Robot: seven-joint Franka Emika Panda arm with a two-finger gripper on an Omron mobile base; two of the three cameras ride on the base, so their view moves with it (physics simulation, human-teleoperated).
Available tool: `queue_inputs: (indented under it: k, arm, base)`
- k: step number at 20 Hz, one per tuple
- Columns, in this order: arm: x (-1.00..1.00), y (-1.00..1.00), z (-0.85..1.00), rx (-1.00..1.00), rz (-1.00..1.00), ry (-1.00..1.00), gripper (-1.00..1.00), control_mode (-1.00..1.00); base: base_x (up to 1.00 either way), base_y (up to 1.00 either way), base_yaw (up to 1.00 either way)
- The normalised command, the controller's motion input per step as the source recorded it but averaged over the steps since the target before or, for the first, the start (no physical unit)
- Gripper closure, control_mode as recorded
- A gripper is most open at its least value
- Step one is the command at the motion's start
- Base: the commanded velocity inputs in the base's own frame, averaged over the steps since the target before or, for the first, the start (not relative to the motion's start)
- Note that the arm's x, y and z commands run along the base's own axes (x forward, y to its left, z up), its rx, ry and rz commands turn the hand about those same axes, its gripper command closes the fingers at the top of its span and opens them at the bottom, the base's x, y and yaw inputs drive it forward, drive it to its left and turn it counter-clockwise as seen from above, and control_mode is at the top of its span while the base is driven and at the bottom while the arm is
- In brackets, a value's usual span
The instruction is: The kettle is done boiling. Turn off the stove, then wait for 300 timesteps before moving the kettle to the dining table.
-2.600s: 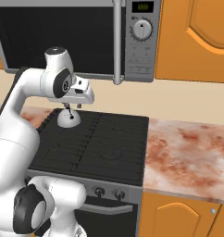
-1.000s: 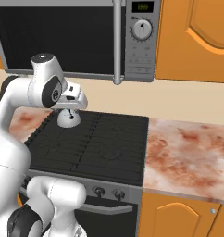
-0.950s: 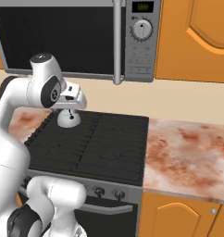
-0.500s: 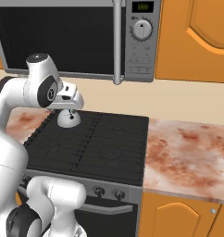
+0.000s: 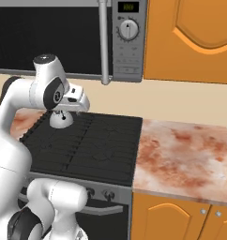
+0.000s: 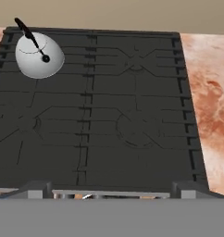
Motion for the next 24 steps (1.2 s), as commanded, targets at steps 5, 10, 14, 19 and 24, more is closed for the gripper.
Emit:
queue_inputs:
  k: [5,10,14,19,24]
  arm:
    - [0.0,0.0,0.0,0.0,0.0,0.0,-1.0,1.0]
    - [0.0,0.0,0.0,0.0,0.0,0.0,-1.0,1.0]
    - [0.0,0.0,0.0,0.0,0.0,0.0,-1.0,-1.0]
    - [-0.11,0.13,0.0,0.0,0.0,-0.01,-1.0,-1.0]
    - [-0.13,0.37,-0.05,-0.01,0.0,0.0,-1.0,-1.0]
  base:
    - [0.01,-0.52,0.0]
    - [0.01,-0.49,0.0]
    - [0.0,0.0,0.0]
    - [0.0,0.0,0.0]
    - [0.0,0.0,0.0]
